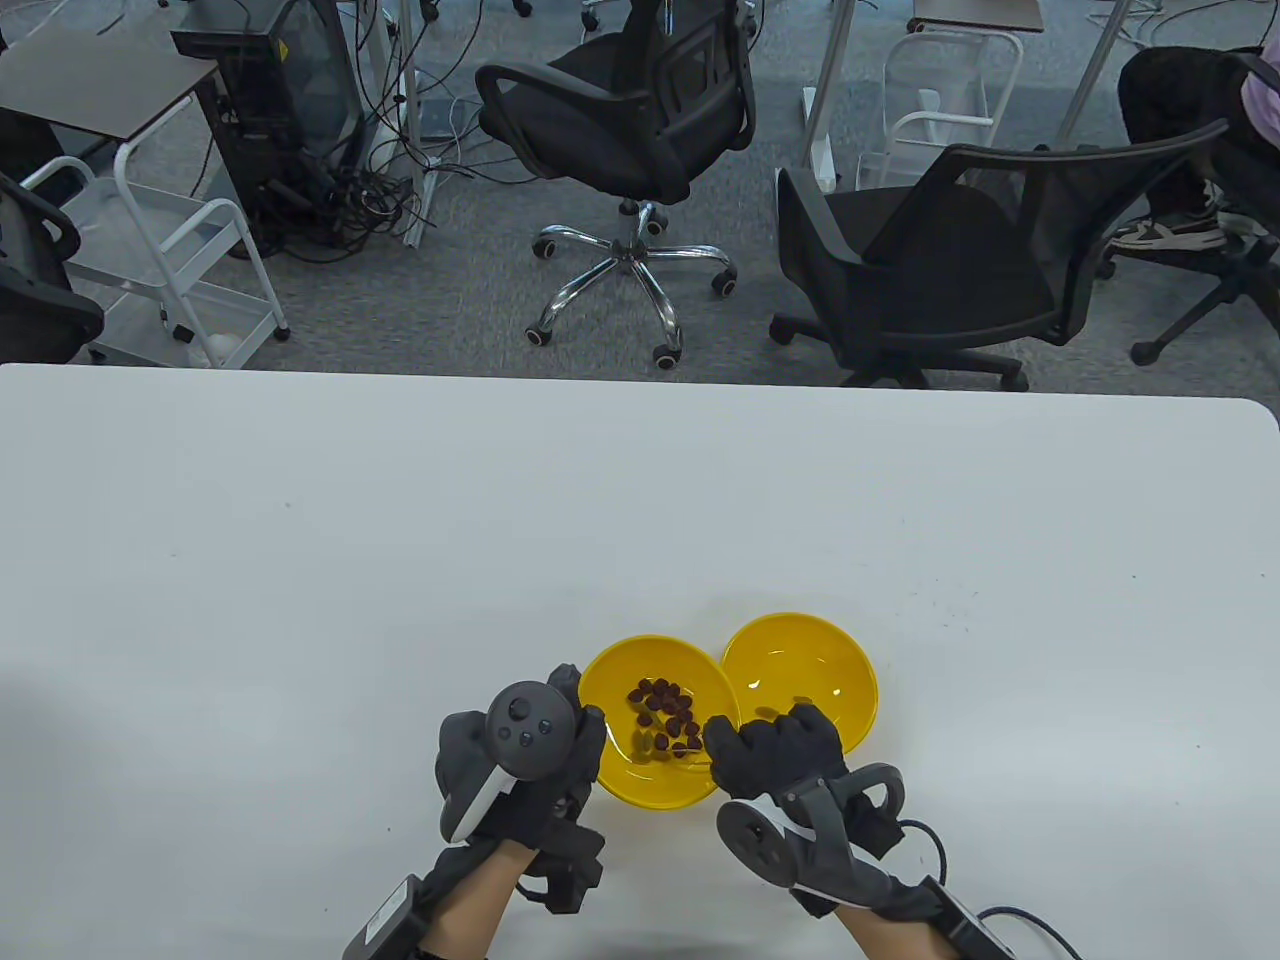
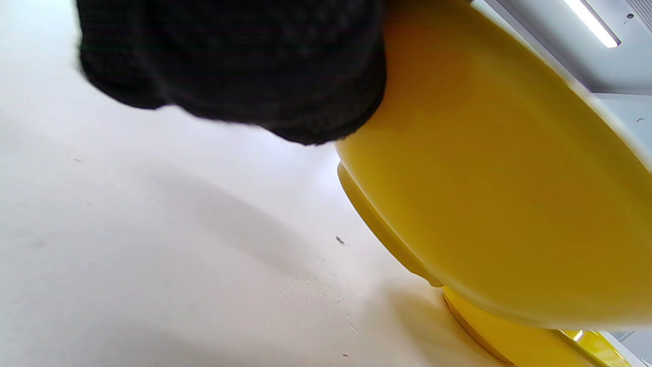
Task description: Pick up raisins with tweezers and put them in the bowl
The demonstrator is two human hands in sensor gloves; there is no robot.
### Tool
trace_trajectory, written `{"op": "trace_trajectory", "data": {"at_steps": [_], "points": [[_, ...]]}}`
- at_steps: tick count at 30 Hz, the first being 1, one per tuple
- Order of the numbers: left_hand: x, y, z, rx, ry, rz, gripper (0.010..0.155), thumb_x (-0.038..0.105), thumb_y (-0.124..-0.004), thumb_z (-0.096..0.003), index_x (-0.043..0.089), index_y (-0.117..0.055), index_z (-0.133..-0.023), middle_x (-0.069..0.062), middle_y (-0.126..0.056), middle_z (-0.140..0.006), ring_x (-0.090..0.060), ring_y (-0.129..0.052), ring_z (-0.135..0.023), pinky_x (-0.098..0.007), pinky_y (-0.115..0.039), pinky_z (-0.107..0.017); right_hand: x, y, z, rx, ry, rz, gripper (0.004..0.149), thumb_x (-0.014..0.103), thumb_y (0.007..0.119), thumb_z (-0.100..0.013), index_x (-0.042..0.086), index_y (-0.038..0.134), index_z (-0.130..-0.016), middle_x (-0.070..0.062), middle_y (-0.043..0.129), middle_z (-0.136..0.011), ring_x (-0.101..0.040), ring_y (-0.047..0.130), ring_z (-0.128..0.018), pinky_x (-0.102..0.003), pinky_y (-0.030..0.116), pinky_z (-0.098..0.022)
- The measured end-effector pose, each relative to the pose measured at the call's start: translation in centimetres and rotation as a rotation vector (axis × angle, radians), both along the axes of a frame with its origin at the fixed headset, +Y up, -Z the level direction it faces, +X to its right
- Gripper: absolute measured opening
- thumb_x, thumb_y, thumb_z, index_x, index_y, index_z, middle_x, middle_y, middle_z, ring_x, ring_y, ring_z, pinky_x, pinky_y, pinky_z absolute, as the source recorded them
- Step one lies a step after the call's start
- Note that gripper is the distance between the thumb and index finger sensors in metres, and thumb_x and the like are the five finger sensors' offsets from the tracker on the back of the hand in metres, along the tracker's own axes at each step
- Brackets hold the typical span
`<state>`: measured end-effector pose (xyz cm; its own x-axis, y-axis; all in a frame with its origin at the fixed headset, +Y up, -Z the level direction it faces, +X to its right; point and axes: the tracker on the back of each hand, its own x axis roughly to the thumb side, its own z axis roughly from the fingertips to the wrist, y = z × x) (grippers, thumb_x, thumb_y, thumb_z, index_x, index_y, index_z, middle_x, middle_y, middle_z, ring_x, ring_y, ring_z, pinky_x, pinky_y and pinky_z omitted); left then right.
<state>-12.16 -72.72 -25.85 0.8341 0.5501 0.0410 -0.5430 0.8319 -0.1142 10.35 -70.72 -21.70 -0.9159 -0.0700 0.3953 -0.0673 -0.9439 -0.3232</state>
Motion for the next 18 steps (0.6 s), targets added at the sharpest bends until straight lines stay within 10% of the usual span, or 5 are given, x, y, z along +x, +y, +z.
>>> {"op": "trace_trajectory", "data": {"at_steps": [18], "points": [[-0.8,0.0,-0.3,-0.011,0.038,-0.025,0.059,0.032,-0.062,-0.0553,-0.007,-0.056,-0.099,-0.007,-0.101,-0.043,-0.008,-0.099,-0.014,-0.039,-0.089,-0.035,6.1,1.0,-2.8,0.032,-0.245,-0.200,0.045,0.034,0.079,-0.041,0.018,0.092,-0.080,-0.002,0.092,-0.062,-0.017,0.096,-0.045,-0.054,0.066,-0.062]]}}
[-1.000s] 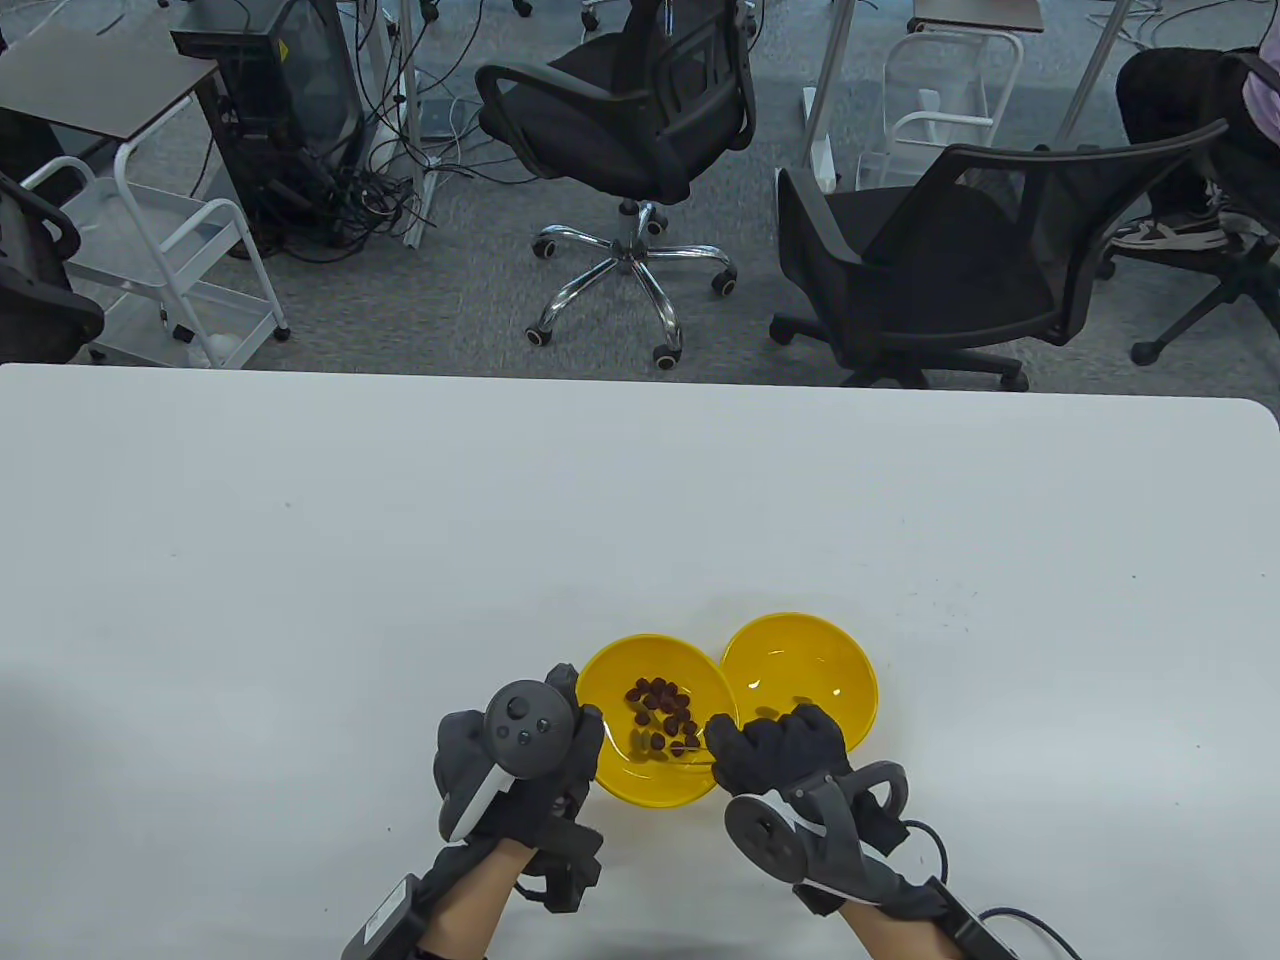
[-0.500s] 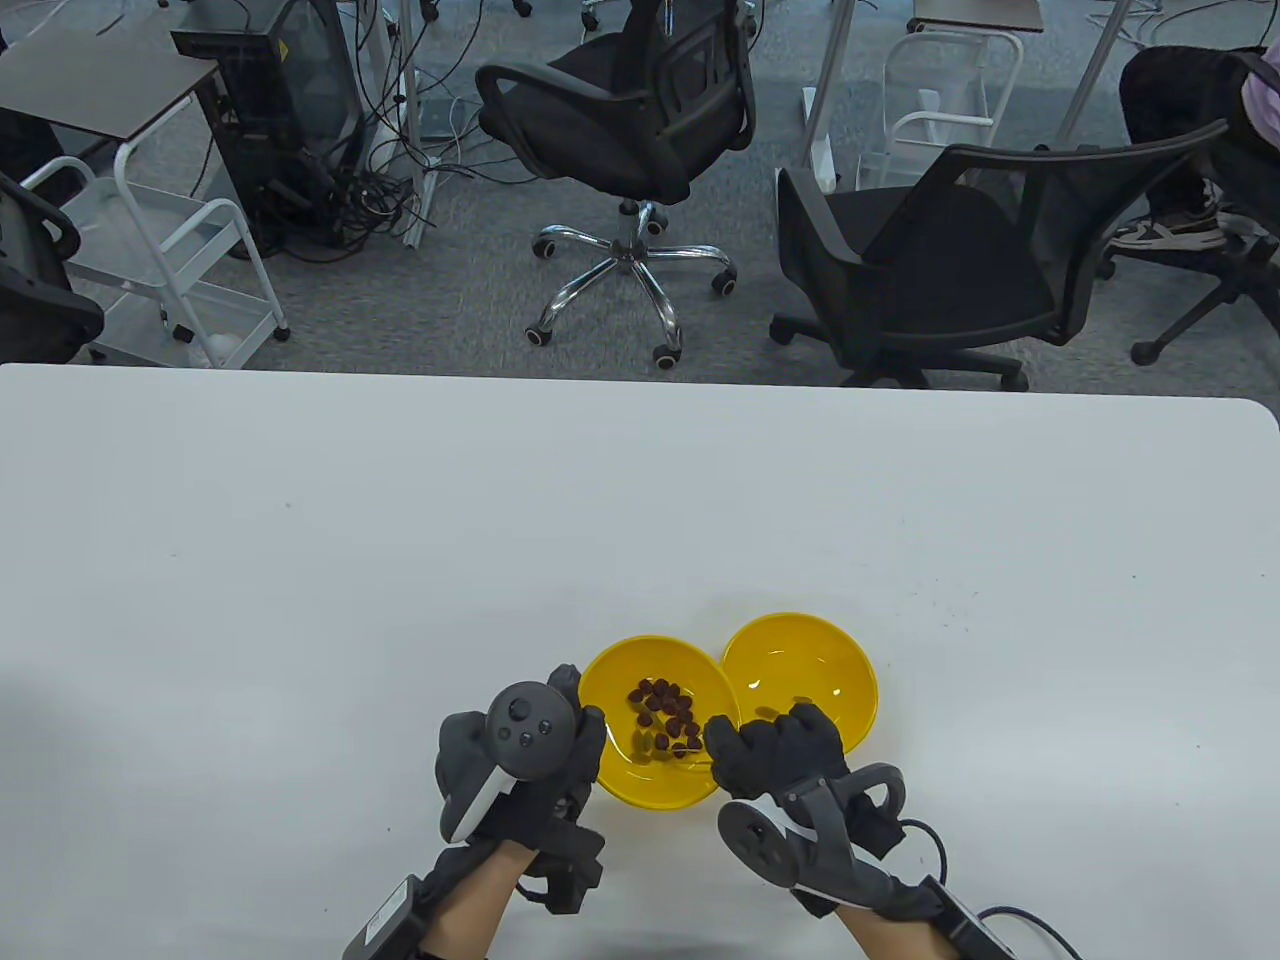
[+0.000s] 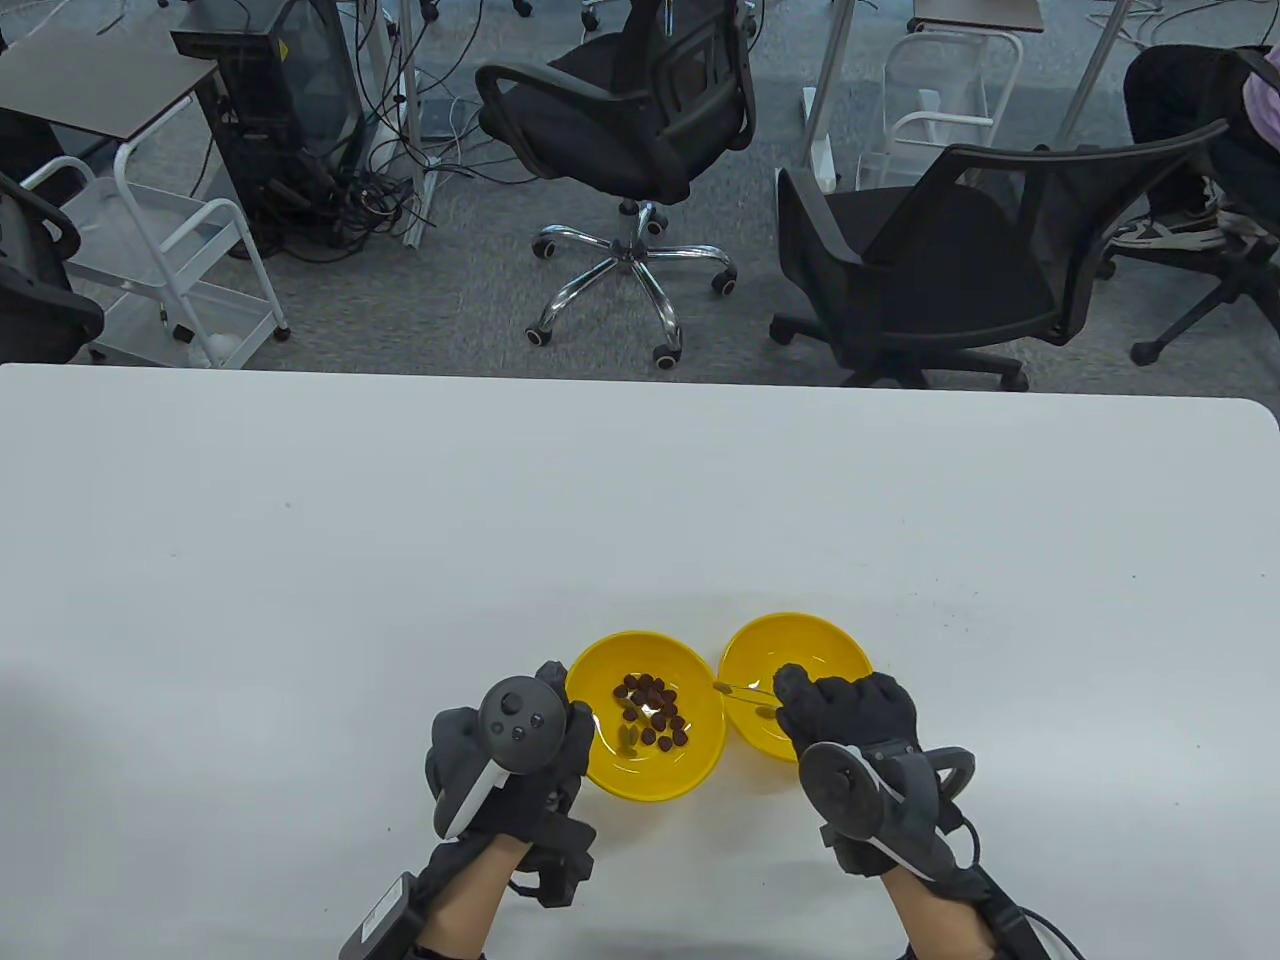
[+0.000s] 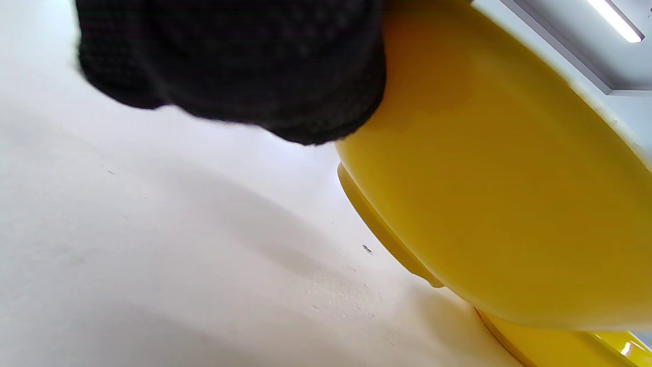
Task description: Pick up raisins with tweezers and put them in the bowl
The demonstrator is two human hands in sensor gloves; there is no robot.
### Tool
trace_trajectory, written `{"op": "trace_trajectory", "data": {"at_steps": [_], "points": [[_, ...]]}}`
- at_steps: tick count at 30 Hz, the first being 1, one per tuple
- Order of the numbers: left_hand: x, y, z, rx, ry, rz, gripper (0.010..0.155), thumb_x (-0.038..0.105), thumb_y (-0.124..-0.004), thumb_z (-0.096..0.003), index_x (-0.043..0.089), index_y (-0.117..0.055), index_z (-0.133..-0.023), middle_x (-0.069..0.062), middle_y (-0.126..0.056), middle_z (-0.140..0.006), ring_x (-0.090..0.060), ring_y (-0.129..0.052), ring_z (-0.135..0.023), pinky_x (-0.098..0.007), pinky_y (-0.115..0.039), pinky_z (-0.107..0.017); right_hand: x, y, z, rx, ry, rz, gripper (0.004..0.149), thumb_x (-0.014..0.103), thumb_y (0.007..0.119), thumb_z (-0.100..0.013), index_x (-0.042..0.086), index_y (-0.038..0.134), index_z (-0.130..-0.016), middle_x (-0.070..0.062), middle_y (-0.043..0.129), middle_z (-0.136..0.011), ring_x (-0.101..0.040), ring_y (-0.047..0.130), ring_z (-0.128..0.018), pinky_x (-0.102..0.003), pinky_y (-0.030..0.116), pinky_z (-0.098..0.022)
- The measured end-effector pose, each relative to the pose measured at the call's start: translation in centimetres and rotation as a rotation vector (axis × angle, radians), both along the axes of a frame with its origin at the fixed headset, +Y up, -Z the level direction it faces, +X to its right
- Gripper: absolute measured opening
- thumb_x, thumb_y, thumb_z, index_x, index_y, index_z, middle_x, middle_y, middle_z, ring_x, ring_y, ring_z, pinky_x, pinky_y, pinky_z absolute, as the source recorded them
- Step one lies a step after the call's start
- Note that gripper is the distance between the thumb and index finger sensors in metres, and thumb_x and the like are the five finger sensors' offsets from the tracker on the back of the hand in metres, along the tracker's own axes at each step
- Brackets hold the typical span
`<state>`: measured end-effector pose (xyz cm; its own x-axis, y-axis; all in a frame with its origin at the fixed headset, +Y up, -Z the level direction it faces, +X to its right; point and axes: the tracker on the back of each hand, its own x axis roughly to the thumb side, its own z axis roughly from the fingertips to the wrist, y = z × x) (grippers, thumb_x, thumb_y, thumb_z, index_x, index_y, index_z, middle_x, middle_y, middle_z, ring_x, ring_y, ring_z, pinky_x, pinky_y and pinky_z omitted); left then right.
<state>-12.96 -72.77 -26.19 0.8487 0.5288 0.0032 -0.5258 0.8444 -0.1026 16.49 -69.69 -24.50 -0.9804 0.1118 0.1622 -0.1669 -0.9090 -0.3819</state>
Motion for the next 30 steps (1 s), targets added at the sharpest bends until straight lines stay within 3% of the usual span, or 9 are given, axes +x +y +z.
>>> {"op": "trace_trajectory", "data": {"at_steps": [17,24,30], "points": [[-0.1,0.1,0.0,-0.004,-0.004,-0.001,0.059,0.032,-0.062,-0.0552,-0.008,-0.057,-0.098,-0.007,-0.101,-0.042,-0.008,-0.099,-0.014,-0.039,-0.089,-0.035,-1.1,-3.6,-2.6,-0.116,-0.144,0.367,0.045,0.034,0.078,-0.041,0.018,0.091,-0.081,-0.002,0.091,-0.064,-0.018,0.096,-0.047,-0.055,0.064,-0.064],[-0.1,0.2,0.0,-0.001,-0.003,0.001,0.059,0.032,-0.062,-0.0552,-0.008,-0.057,-0.098,-0.007,-0.101,-0.043,-0.008,-0.099,-0.014,-0.039,-0.089,-0.035,-0.6,-2.9,-2.2,-0.089,-0.161,0.329,0.046,0.035,0.077,-0.042,0.018,0.090,-0.083,-0.002,0.091,-0.065,-0.018,0.096,-0.047,-0.055,0.064,-0.063],[0.2,0.3,0.1,0.005,-0.017,0.020,0.059,0.032,-0.062,-0.0552,-0.008,-0.057,-0.098,-0.007,-0.101,-0.042,-0.008,-0.099,-0.014,-0.039,-0.089,-0.035,-0.5,-0.9,-0.5,-0.004,-0.047,0.043,0.047,0.034,0.076,-0.043,0.016,0.087,-0.085,-0.003,0.090,-0.065,-0.018,0.096,-0.047,-0.055,0.064,-0.062]]}}
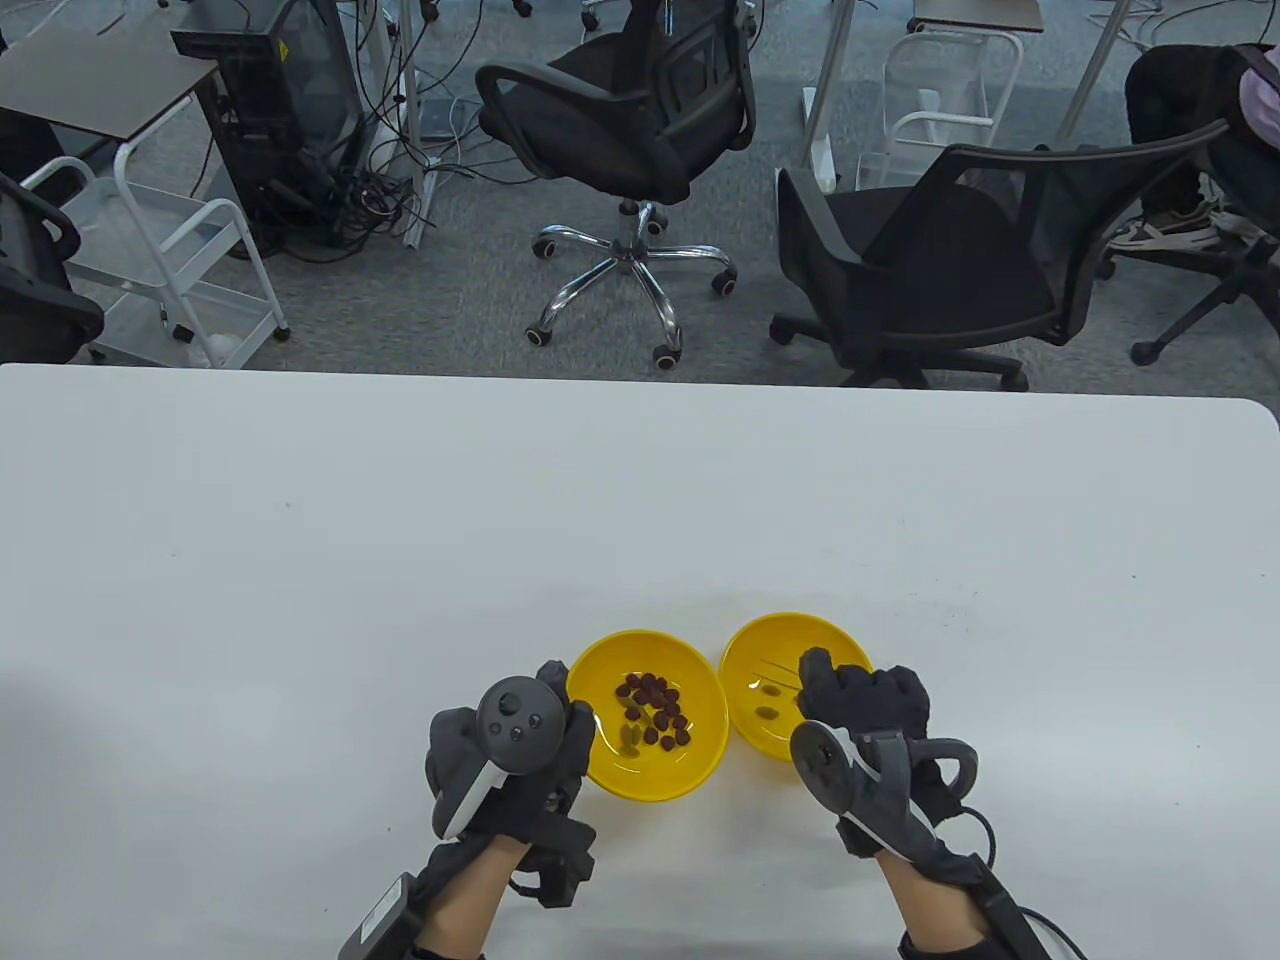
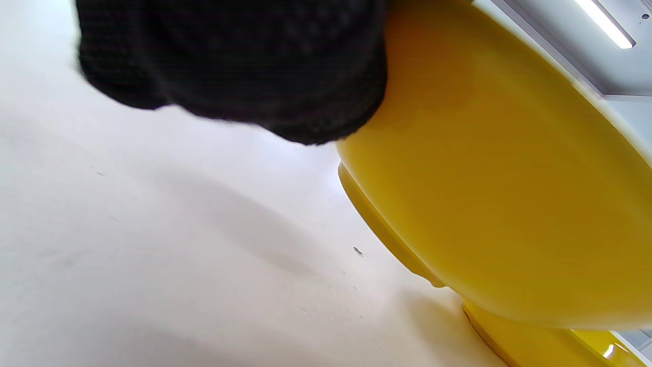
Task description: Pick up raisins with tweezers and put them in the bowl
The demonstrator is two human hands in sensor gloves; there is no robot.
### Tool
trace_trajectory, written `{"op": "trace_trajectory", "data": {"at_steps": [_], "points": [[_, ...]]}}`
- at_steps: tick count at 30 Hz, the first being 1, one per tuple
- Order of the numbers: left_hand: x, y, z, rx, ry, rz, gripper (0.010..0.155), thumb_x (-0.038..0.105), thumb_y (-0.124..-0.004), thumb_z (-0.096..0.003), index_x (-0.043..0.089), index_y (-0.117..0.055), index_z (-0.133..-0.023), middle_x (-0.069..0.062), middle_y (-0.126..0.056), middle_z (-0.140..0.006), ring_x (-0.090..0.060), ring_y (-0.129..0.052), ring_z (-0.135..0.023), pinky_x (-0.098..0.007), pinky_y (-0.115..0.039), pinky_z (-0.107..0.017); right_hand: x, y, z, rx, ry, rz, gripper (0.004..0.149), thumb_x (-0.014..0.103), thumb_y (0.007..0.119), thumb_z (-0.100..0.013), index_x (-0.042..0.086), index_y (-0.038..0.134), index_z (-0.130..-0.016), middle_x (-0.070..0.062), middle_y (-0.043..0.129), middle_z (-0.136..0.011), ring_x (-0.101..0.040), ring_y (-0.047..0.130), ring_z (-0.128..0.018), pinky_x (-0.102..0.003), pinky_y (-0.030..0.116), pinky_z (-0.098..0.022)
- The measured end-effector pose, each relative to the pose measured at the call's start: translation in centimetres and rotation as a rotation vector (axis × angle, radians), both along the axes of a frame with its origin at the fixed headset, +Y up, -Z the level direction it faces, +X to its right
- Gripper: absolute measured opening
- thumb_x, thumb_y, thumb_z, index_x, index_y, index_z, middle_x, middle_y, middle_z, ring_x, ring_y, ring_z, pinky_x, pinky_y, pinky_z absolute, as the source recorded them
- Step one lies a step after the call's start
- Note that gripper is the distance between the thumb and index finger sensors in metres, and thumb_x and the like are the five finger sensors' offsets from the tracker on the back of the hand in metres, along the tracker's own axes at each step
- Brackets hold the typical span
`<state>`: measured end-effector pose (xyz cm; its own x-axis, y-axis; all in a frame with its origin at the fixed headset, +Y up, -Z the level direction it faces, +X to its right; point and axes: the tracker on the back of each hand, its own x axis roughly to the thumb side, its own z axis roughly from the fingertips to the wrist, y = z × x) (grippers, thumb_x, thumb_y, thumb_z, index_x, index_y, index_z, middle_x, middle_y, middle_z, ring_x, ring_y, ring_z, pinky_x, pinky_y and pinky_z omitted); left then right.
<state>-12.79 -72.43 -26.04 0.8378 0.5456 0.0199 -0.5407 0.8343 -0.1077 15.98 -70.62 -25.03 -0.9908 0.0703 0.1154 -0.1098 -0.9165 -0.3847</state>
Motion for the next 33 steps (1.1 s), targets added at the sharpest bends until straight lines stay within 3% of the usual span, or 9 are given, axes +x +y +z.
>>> {"op": "trace_trajectory", "data": {"at_steps": [2,9,14,33], "points": [[0.3,0.0,0.1,-0.003,-0.012,0.003,0.059,0.032,-0.062,-0.0553,-0.008,-0.057,-0.098,-0.007,-0.101,-0.042,-0.008,-0.099,-0.014,-0.039,-0.089,-0.035,-0.7,0.4,0.6,-0.009,0.060,-0.051,0.047,0.033,0.076,-0.043,0.016,0.088,-0.085,-0.003,0.090,-0.065,-0.018,0.095,-0.047,-0.055,0.064,-0.062],[0.5,0.2,0.3,0.000,-0.027,0.015,0.059,0.032,-0.062,-0.0553,-0.007,-0.057,-0.098,-0.007,-0.101,-0.042,-0.008,-0.099,-0.014,-0.039,-0.089,-0.035,-3.1,1.1,2.4,0.061,0.145,0.021,0.047,0.035,0.075,-0.043,0.017,0.088,-0.085,-0.003,0.091,-0.065,-0.017,0.096,-0.046,-0.054,0.065,-0.062],[0.6,0.1,0.4,0.000,-0.032,0.023,0.059,0.032,-0.062,-0.0553,-0.008,-0.057,-0.098,-0.007,-0.101,-0.042,-0.008,-0.099,-0.014,-0.039,-0.089,-0.035,-4.5,0.7,3.0,-0.002,0.213,0.056,0.047,0.034,0.076,-0.043,0.016,0.089,-0.084,-0.003,0.091,-0.064,-0.018,0.096,-0.045,-0.055,0.066,-0.062],[0.9,0.2,0.5,0.008,-0.043,0.027,0.059,0.032,-0.062,-0.0553,-0.008,-0.057,-0.098,-0.008,-0.100,-0.042,-0.008,-0.099,-0.014,-0.039,-0.089,-0.035,-5.9,0.2,3.1,0.008,0.206,0.131,0.045,0.034,0.077,-0.043,0.015,0.091,-0.082,-0.003,0.092,-0.062,-0.017,0.096,-0.043,-0.055,0.067,-0.061]]}}
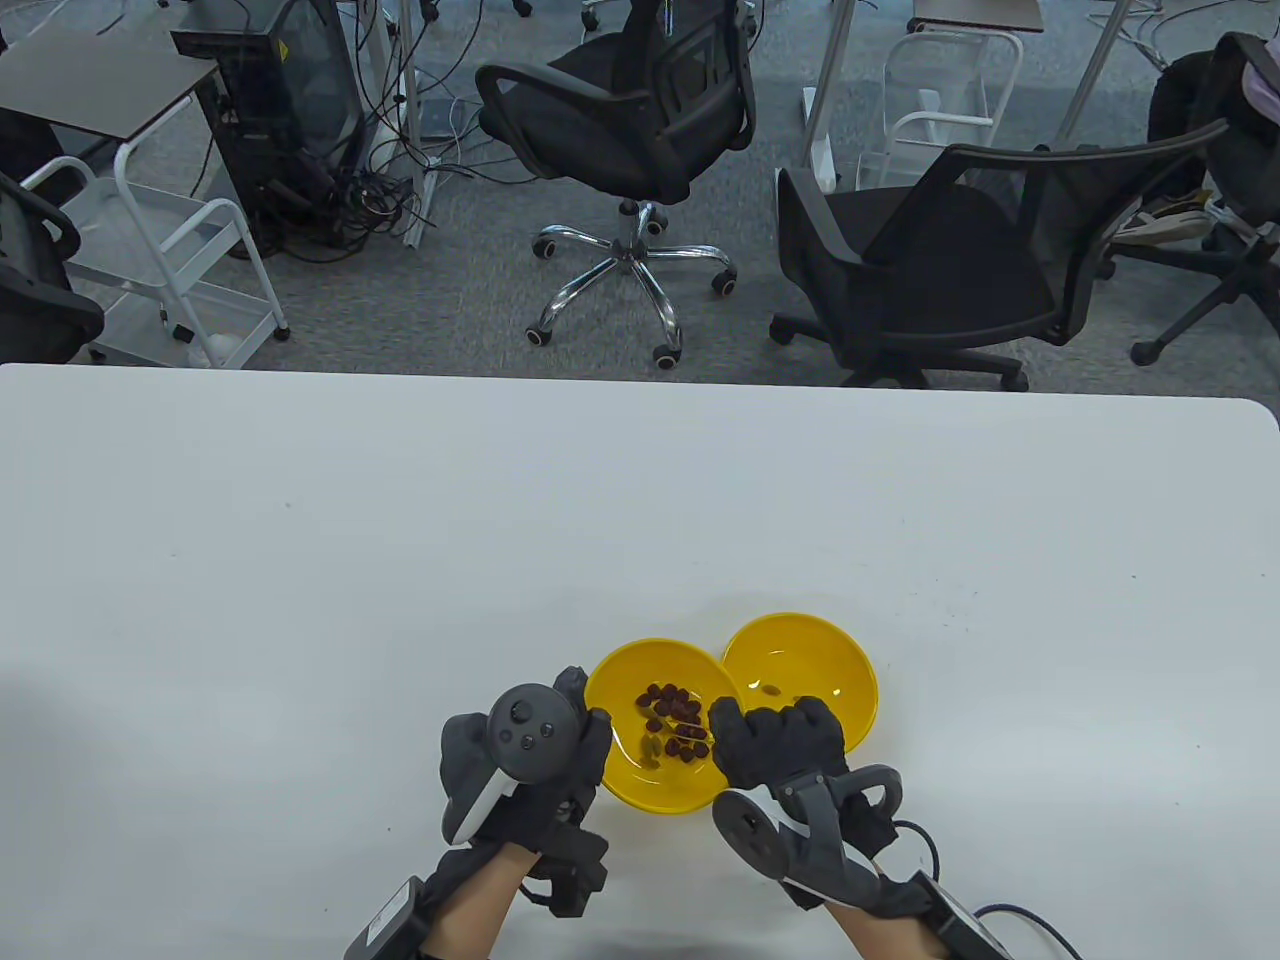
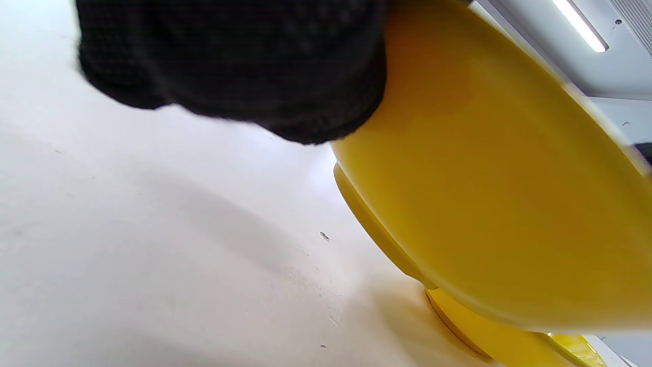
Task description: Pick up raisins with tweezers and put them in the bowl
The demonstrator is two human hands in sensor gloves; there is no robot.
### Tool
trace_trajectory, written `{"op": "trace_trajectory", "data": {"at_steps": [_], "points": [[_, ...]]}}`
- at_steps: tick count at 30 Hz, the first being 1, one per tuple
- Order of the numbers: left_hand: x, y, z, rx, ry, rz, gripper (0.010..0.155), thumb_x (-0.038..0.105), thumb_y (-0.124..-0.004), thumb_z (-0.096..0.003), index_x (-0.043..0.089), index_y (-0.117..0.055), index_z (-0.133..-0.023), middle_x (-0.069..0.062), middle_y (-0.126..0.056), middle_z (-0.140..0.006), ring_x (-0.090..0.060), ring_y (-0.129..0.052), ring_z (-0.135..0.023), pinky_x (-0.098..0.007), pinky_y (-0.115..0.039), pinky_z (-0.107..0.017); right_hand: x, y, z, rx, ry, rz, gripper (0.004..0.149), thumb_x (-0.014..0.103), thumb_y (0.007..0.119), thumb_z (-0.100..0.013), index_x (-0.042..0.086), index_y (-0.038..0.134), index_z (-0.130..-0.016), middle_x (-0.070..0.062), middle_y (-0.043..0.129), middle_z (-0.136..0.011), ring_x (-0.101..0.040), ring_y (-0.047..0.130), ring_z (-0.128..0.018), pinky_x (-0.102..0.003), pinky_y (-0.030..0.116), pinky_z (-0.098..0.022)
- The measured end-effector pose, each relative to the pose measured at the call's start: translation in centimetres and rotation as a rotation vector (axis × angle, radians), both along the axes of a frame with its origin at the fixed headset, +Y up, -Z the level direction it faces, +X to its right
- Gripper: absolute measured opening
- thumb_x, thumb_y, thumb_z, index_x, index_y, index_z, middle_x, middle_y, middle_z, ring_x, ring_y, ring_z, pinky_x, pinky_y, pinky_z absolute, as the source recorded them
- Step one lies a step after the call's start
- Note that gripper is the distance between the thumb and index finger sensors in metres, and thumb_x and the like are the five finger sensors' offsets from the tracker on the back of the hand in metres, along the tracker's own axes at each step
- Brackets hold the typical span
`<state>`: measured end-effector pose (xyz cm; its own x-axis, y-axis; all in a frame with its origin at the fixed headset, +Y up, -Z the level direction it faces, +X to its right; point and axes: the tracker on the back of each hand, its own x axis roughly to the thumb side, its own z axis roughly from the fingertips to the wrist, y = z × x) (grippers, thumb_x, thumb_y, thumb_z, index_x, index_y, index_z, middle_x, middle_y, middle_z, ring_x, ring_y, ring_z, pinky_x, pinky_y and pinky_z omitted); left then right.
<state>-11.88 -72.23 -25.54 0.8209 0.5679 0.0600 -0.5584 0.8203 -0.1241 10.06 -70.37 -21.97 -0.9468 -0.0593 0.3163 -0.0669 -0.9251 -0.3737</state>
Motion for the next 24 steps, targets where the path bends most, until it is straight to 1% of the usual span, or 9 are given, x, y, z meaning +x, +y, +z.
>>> {"op": "trace_trajectory", "data": {"at_steps": [9,14,20,24], "points": [[-0.1,0.0,0.0,-0.003,0.008,0.001,0.059,0.032,-0.062,-0.0552,-0.008,-0.057,-0.098,-0.008,-0.101,-0.042,-0.008,-0.099,-0.014,-0.039,-0.089,-0.035,0.2,0.3,0.0,0.019,-0.004,-0.023,0.044,0.033,0.077,-0.042,0.015,0.091,-0.080,-0.003,0.091,-0.061,-0.017,0.096,-0.043,-0.055,0.066,-0.061],[-0.4,0.0,-0.2,-0.010,0.026,-0.009,0.059,0.032,-0.062,-0.0552,-0.008,-0.057,-0.098,-0.008,-0.101,-0.042,-0.008,-0.099,-0.014,-0.039,-0.089,-0.035,1.1,1.1,-0.1,0.042,-0.026,-0.077,0.044,0.033,0.077,-0.042,0.015,0.091,-0.080,-0.003,0.091,-0.061,-0.017,0.096,-0.043,-0.054,0.066,-0.061],[-1.0,-0.2,-0.6,-0.013,0.060,-0.039,0.059,0.032,-0.062,-0.0551,-0.008,-0.057,-0.098,-0.008,-0.101,-0.042,-0.008,-0.099,-0.014,-0.039,-0.089,-0.035,4.5,2.2,-1.3,0.049,-0.146,-0.182,0.044,0.032,0.077,-0.042,0.015,0.091,-0.080,-0.003,0.091,-0.061,-0.017,0.095,-0.043,-0.055,0.066,-0.062],[-1.3,-0.3,-0.7,-0.021,0.072,-0.043,0.059,0.032,-0.062,-0.0551,-0.008,-0.057,-0.098,-0.008,-0.101,-0.042,-0.008,-0.099,-0.014,-0.039,-0.089,-0.035,7.3,1.4,-2.9,0.006,-0.272,-0.171,0.044,0.032,0.078,-0.042,0.014,0.091,-0.080,-0.003,0.091,-0.061,-0.018,0.095,-0.043,-0.055,0.065,-0.062]]}}
